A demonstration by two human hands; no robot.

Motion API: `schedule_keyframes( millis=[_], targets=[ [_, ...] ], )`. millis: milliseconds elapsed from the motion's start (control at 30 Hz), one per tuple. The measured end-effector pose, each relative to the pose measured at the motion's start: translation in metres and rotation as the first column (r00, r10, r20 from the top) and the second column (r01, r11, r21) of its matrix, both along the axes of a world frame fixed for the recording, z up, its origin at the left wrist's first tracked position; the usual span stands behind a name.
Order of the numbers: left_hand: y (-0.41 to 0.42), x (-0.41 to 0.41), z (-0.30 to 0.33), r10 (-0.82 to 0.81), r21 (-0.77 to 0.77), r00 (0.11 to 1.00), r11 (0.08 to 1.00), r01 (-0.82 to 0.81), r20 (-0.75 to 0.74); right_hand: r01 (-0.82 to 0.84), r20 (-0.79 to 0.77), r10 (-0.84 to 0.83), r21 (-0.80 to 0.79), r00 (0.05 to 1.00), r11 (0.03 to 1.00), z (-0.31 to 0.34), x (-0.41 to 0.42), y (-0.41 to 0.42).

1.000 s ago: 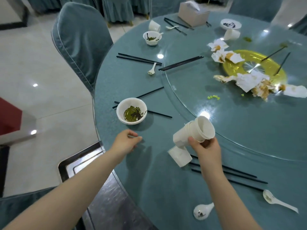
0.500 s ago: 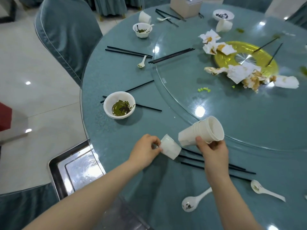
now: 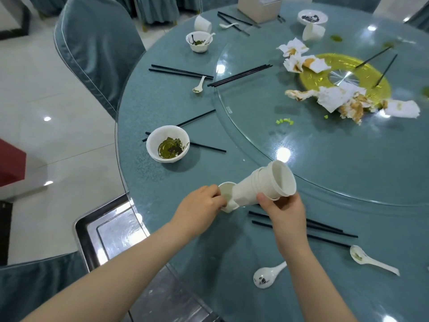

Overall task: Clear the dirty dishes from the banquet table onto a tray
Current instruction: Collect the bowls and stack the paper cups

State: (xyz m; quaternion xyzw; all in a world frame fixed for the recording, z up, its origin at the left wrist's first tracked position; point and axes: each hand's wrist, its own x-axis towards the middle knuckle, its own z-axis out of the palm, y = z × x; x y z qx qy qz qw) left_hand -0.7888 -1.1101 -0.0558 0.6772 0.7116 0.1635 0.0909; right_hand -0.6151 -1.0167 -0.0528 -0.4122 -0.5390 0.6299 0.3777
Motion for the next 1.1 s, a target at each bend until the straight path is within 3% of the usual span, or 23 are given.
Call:
schedule_keyframes(
  millis=[167, 367, 633, 867, 1100],
  targets=[
    [-0.017, -0.005, -0.004, 0.229, -0.176, 0.958, 0.964, -0.199, 0.174, -0.137, 0.049, 0.138, -0.009, 0.989, 0.99, 0.0, -0.007, -0.006],
    [-0.052, -0.023, 0.004, 0.354, -0.183, 0.883, 0.933, -0.311, 0.307, -0.172, 0.121, 0.166, 0.041, 0.979, 0.984, 0.006, -0.027, -0.014],
    [-0.113, -0.043, 0.024, 0.532, -0.102, 0.727, 0.831, -0.547, 0.435, -0.301, 0.411, 0.212, 0.165, 0.887, 0.939, -0.006, -0.06, -0.029],
    [-0.187, -0.064, 0.058, 0.579, -0.043, 0.601, 0.739, -0.672, 0.552, -0.232, 0.321, 0.211, 0.028, 0.923, 0.972, -0.018, -0.068, -0.066],
    [-0.297, -0.075, 0.102, 0.616, -0.029, 0.538, 0.673, -0.739, 0.575, -0.357, 0.234, 0.332, 0.072, 0.914, 0.931, 0.019, -0.102, -0.149]
  ],
)
